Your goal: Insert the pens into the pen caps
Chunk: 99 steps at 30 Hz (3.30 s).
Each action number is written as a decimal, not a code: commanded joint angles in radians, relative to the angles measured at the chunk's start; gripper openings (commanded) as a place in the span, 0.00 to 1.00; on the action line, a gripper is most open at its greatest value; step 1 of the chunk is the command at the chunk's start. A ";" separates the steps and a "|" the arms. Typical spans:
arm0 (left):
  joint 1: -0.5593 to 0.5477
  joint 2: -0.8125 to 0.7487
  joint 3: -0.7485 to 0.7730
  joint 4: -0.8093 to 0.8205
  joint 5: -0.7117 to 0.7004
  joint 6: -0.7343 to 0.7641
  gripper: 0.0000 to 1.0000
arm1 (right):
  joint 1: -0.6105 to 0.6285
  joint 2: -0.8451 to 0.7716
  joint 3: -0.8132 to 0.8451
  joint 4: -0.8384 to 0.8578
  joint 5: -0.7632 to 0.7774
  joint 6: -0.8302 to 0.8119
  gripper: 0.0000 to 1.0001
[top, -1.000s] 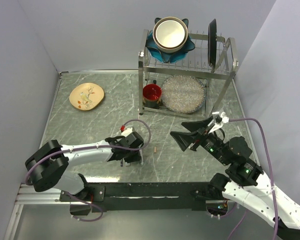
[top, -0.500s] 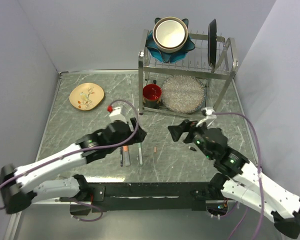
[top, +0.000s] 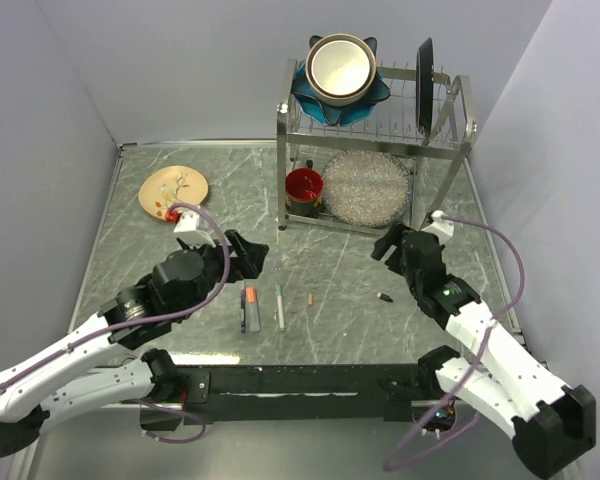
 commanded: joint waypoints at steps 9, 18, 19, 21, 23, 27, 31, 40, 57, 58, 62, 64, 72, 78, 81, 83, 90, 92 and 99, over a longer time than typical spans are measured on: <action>0.002 -0.109 -0.130 0.108 0.190 0.122 0.99 | -0.194 0.162 -0.041 -0.027 -0.214 0.015 0.68; -0.001 -0.037 -0.056 0.015 0.181 0.112 0.99 | -0.295 0.145 -0.096 0.103 0.022 0.043 0.66; 0.000 -0.045 -0.064 0.020 0.187 0.110 0.99 | -0.314 0.159 -0.087 0.109 0.027 0.034 0.66; -0.006 -0.051 -0.064 0.015 0.188 0.110 1.00 | -0.366 0.186 -0.073 0.132 0.016 0.017 0.63; -0.007 -0.062 -0.059 0.008 0.182 0.110 0.99 | -0.403 0.226 -0.061 0.114 -0.002 0.011 0.62; -0.013 -0.091 -0.065 0.011 0.178 0.113 0.99 | -0.502 0.248 -0.063 0.082 -0.068 -0.012 0.63; -0.020 -0.125 -0.087 0.035 0.182 0.112 1.00 | -0.592 0.298 -0.053 0.050 -0.138 -0.041 0.66; -0.021 -0.112 -0.071 0.023 0.193 0.119 0.99 | -0.647 0.321 -0.033 0.020 -0.210 -0.075 0.67; -0.024 -0.169 -0.073 0.026 0.193 0.126 1.00 | -0.682 0.504 0.045 -0.087 -0.306 -0.113 0.65; -0.023 -0.172 -0.074 0.027 0.195 0.124 1.00 | -0.682 0.510 0.043 -0.095 -0.313 -0.118 0.63; -0.024 -0.186 -0.088 0.035 0.204 0.119 0.99 | -0.681 0.496 0.023 -0.108 -0.323 -0.131 0.55; -0.026 -0.186 -0.085 0.034 0.208 0.121 0.99 | -0.678 0.478 0.020 -0.121 -0.313 -0.138 0.49; -0.030 -0.201 -0.093 0.035 0.205 0.116 0.99 | -0.612 0.505 0.000 -0.104 -0.321 -0.124 0.31; -0.041 -0.226 -0.097 0.032 0.176 0.116 0.99 | -0.558 0.516 0.002 -0.073 -0.329 -0.073 0.20; -0.044 -0.226 -0.100 0.034 0.175 0.116 0.99 | -0.501 0.528 0.013 -0.027 -0.333 -0.052 0.18; -0.049 -0.226 -0.104 0.037 0.176 0.113 0.99 | -0.440 0.562 0.028 -0.013 -0.333 -0.035 0.16; -0.055 -0.159 -0.070 -0.023 0.208 0.110 0.99 | -0.259 0.648 0.078 0.036 -0.281 -0.047 0.04; -0.055 -0.125 -0.051 -0.043 0.204 0.096 0.98 | -0.231 0.657 0.103 0.030 -0.257 -0.058 0.00; -0.055 -0.030 -0.044 -0.040 0.245 0.026 0.99 | -0.195 0.619 0.122 0.019 -0.237 -0.082 0.00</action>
